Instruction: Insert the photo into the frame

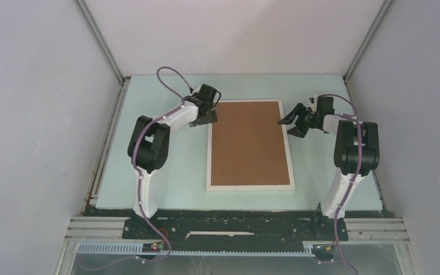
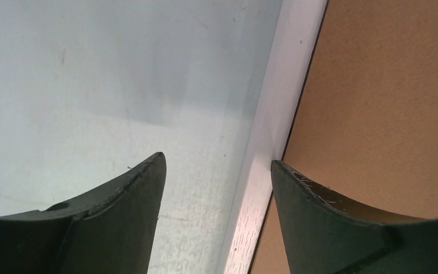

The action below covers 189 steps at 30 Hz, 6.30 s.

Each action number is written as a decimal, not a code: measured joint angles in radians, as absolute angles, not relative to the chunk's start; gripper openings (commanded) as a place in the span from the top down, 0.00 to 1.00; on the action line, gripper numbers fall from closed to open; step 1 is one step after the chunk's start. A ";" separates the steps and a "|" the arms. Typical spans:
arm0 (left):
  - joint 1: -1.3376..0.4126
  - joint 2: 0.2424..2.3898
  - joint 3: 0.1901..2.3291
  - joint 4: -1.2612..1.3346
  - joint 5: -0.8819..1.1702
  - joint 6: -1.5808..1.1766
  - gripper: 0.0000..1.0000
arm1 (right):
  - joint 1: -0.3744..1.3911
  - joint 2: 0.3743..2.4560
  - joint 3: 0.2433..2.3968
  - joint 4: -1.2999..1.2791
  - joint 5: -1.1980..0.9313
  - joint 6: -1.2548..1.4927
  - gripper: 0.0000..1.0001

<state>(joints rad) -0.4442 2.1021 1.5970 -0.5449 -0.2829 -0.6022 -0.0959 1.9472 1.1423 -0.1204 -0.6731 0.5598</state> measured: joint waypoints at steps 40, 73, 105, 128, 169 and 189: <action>-0.471 1.513 0.963 -0.172 0.163 -0.788 0.00 | -0.023 1.779 1.194 -0.417 -0.509 0.403 0.08; -0.778 1.432 0.881 -0.149 0.177 -0.897 0.00 | 0.068 1.936 1.237 -0.303 -0.559 0.476 0.07; -0.794 1.436 0.703 -0.231 -0.123 -0.997 0.00 | 0.072 1.962 1.239 -0.202 -0.558 0.496 0.08; -0.732 1.245 0.916 -0.263 0.047 -0.835 0.00 | 0.106 2.161 1.986 -0.694 -0.383 0.330 0.05; -0.327 2.011 1.584 -0.595 0.123 -0.462 0.03 | -0.164 1.410 0.718 -0.349 -0.551 0.471 0.13; -0.333 2.045 1.584 -0.593 0.146 -0.496 0.05 | -0.161 1.417 0.719 -0.340 -0.559 0.471 0.13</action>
